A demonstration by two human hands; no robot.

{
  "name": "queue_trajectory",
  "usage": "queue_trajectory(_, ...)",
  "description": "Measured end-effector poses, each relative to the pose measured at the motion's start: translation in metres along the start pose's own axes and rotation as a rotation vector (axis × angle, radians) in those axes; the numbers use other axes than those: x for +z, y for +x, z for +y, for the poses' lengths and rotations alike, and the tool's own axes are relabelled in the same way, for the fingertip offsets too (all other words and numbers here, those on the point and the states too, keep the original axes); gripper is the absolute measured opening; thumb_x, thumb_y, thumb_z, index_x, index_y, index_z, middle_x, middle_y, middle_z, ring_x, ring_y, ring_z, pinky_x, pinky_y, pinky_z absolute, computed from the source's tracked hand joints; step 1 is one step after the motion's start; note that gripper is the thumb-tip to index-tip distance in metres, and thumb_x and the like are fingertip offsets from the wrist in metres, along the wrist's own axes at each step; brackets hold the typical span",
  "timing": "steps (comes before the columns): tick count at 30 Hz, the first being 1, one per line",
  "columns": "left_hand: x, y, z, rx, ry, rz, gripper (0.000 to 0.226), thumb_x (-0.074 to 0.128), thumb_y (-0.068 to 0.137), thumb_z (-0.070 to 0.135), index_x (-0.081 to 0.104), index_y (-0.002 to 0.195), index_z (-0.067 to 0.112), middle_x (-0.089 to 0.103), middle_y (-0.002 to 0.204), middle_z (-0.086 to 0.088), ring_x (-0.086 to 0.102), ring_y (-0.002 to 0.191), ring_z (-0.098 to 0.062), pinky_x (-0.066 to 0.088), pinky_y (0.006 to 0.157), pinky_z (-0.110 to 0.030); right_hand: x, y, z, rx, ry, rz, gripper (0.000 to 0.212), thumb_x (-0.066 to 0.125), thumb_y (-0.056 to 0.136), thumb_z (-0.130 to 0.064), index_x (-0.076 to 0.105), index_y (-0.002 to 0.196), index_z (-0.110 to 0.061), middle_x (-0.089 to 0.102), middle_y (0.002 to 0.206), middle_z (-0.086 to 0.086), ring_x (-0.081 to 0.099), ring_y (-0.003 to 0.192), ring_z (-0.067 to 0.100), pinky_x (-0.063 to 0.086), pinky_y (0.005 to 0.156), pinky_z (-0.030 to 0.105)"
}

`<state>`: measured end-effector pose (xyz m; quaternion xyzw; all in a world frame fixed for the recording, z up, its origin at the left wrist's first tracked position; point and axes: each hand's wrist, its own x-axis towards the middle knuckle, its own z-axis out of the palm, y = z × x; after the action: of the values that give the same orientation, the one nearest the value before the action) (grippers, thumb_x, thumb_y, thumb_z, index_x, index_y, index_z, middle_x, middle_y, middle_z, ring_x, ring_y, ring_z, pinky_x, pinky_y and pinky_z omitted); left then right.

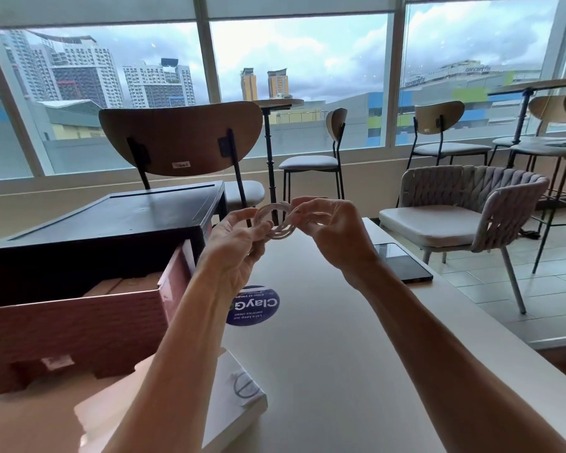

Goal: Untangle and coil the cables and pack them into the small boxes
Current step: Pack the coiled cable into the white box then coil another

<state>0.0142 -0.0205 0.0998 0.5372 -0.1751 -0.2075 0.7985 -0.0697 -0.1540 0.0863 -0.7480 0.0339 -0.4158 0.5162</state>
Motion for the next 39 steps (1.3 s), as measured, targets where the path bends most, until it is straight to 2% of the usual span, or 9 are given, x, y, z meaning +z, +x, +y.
queue_trajectory(4, 0.003, -0.003, 0.002, 0.054, -0.199, -0.076, 0.029, 0.064, 0.086, -0.007, 0.062, 0.113, 0.004, 0.072, 0.081, -0.013, 0.07, 0.065, -0.015, 0.059, 0.059, -0.021, -0.005, 0.003, 0.0, 0.142, 0.114, -0.007, 0.006, 0.071, 0.089, -0.012, 0.076, 0.086, -0.013, 0.073, 0.106, -0.009, 0.068, 0.1, 0.008, 0.052, 0.09, 0.027)
queue_trajectory(7, 0.002, -0.005, 0.004, 0.084, -0.144, -0.161, 0.027, 0.071, 0.076, -0.003, 0.065, 0.101, 0.007, 0.074, 0.079, -0.009, 0.073, 0.072, -0.017, 0.059, 0.063, -0.021, -0.012, 0.005, 0.003, 0.21, 0.063, -0.039, 0.005, 0.072, 0.089, -0.022, 0.075, 0.087, -0.018, 0.072, 0.107, -0.004, 0.063, 0.109, 0.012, 0.047, 0.103, 0.043)
queue_trajectory(10, -0.002, -0.006, 0.002, 0.106, -0.024, -0.234, 0.032, 0.073, 0.069, 0.002, 0.064, 0.099, 0.01, 0.073, 0.075, -0.002, 0.072, 0.076, -0.016, 0.059, 0.069, -0.022, -0.02, 0.006, 0.001, 0.253, -0.032, -0.139, 0.012, 0.073, 0.087, -0.033, 0.073, 0.091, -0.022, 0.071, 0.111, -0.001, 0.06, 0.113, 0.016, 0.044, 0.104, 0.049)
queue_trajectory(14, -0.002, -0.006, 0.001, 0.134, 0.026, -0.277, 0.032, 0.069, 0.079, -0.003, 0.062, 0.107, 0.011, 0.074, 0.082, -0.003, 0.073, 0.08, -0.016, 0.058, 0.07, -0.022, -0.026, 0.006, -0.008, 0.314, 0.126, -0.268, 0.023, 0.07, 0.091, -0.023, 0.062, 0.109, -0.011, 0.073, 0.106, 0.006, 0.071, 0.1, 0.016, 0.053, 0.095, 0.039)
queue_trajectory(19, -0.005, -0.007, 0.009, 0.188, 0.163, -0.275, 0.045, 0.069, 0.085, 0.001, 0.056, 0.126, 0.013, 0.072, 0.104, -0.011, 0.073, 0.091, -0.018, 0.057, 0.076, -0.021, -0.024, 0.005, -0.012, 0.347, 0.195, -0.182, 0.042, 0.074, 0.087, -0.019, 0.055, 0.123, -0.01, 0.069, 0.109, 0.013, 0.073, 0.093, 0.02, 0.058, 0.084, 0.029)
queue_trajectory(23, -0.012, -0.015, 0.011, 0.186, 0.187, -0.264, 0.026, 0.062, 0.093, 0.006, 0.064, 0.119, 0.008, 0.071, 0.107, -0.015, 0.07, 0.094, -0.017, 0.056, 0.075, -0.02, -0.02, -0.002, -0.014, 0.321, 0.135, -0.209, 0.027, 0.073, 0.088, -0.02, 0.068, 0.111, -0.009, 0.074, 0.103, 0.011, 0.072, 0.097, 0.021, 0.057, 0.087, 0.032)
queue_trajectory(28, -0.031, -0.025, 0.007, 0.183, 0.331, -0.224, 0.025, 0.062, 0.093, 0.002, 0.068, 0.116, 0.011, 0.075, 0.104, -0.01, 0.071, 0.093, -0.014, 0.055, 0.075, -0.024, -0.005, -0.018, -0.013, 0.325, 0.181, -0.172, 0.019, 0.076, 0.084, -0.014, 0.072, 0.102, -0.011, 0.075, 0.094, 0.007, 0.07, 0.096, 0.021, 0.056, 0.09, 0.033)
queue_trajectory(34, -0.05, -0.054, 0.011, 0.159, 0.35, -0.216, 0.028, 0.074, 0.075, 0.018, 0.07, 0.103, 0.021, 0.077, 0.092, 0.003, 0.07, 0.089, -0.011, 0.053, 0.082, -0.03, 0.015, -0.048, -0.017, 0.356, 0.351, -0.171, 0.021, 0.073, 0.087, -0.013, 0.071, 0.108, -0.01, 0.075, 0.101, 0.013, 0.07, 0.099, 0.022, 0.056, 0.089, 0.032)
queue_trajectory(39, -0.079, -0.085, 0.01, 0.216, 0.6, -0.166, 0.031, 0.074, 0.085, 0.025, 0.067, 0.114, 0.018, 0.075, 0.099, 0.0, 0.07, 0.094, -0.012, 0.054, 0.083, -0.028, 0.031, -0.082, -0.022, 0.391, 0.34, -0.198, 0.023, 0.069, 0.09, -0.012, 0.067, 0.112, -0.007, 0.072, 0.104, 0.019, 0.07, 0.098, 0.025, 0.057, 0.087, 0.03)
